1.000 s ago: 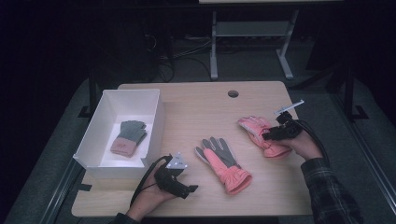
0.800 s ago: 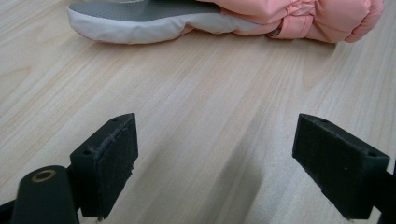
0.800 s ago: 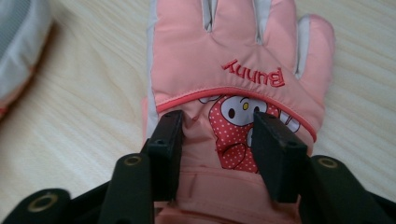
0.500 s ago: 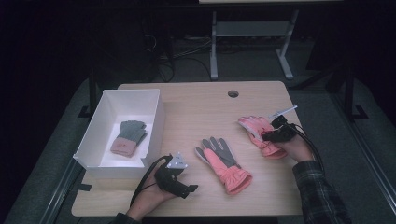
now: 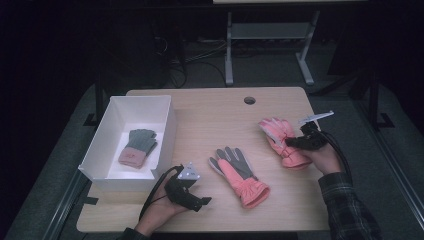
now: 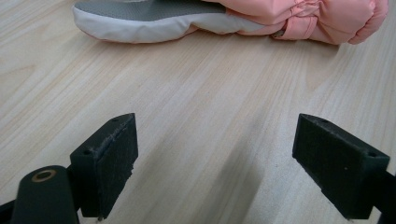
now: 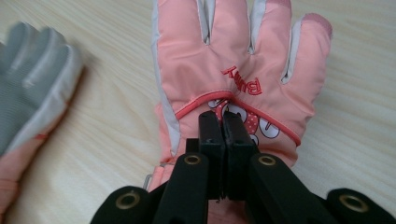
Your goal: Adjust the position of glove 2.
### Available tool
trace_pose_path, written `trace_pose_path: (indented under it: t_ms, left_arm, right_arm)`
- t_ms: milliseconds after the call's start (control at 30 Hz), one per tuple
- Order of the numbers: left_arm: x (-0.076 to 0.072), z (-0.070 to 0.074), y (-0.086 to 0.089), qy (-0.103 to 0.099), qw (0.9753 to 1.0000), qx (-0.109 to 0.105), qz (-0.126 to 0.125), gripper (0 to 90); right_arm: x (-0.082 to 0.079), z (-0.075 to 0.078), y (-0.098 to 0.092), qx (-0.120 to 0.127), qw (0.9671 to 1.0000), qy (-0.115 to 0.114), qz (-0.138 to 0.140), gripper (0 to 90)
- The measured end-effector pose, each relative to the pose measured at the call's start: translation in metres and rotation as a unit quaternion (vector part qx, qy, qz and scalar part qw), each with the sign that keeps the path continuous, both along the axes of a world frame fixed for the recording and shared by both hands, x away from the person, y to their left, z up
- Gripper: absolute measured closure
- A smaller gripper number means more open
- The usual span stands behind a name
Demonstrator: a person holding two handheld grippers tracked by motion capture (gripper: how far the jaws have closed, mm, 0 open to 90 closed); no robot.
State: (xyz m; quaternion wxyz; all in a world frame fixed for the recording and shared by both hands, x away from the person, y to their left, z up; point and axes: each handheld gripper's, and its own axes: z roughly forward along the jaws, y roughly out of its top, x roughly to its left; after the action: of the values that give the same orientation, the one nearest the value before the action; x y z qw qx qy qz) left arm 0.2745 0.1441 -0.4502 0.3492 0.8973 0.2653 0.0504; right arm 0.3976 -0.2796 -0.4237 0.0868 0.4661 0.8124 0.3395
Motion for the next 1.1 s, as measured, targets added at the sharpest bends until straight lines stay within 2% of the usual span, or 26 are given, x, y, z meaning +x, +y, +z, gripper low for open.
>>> trace_pose_path:
  t_ms: [167, 233, 433, 667, 833, 967, 1100]
  left_arm:
    - [0.000, 0.001, 0.000, 0.001, 1.0000, -0.004, 0.003, 13.9]
    - [0.000, 0.001, -0.001, 0.001, 1.0000, -0.004, 0.002, 13.9]
    - [0.000, 0.001, 0.001, -0.002, 1.0000, -0.002, 0.000, 13.9]
    - [0.000, 0.002, 0.000, -0.005, 1.0000, -0.001, -0.001, 13.9]
    - [-0.001, 0.001, -0.001, -0.004, 1.0000, -0.007, 0.002, 13.9]
    - [-0.001, 0.002, -0.001, -0.006, 1.0000, 0.001, -0.003, 13.9]
    - [-0.001, 0.002, -0.001, -0.005, 1.0000, -0.006, 0.000, 13.9]
  right_arm:
    - [-0.011, 0.015, -0.002, 0.025, 0.9995, -0.017, 0.004, 88.5]
    - [-0.016, 0.021, 0.000, 0.037, 0.9991, -0.017, 0.004, 88.5]
    - [-0.030, 0.036, 0.007, 0.052, 0.9983, -0.021, 0.014, 88.4]
    - [-0.050, 0.052, 0.029, 0.073, 0.9962, -0.022, 0.042, 88.4]
    - [-0.059, 0.057, 0.044, 0.083, 0.9946, -0.014, 0.060, 88.3]
    - [-0.065, 0.059, 0.059, 0.083, 0.9937, -0.007, 0.075, 88.3]
    - [-0.070, 0.061, 0.073, 0.088, 0.9925, 0.000, 0.085, 88.3]
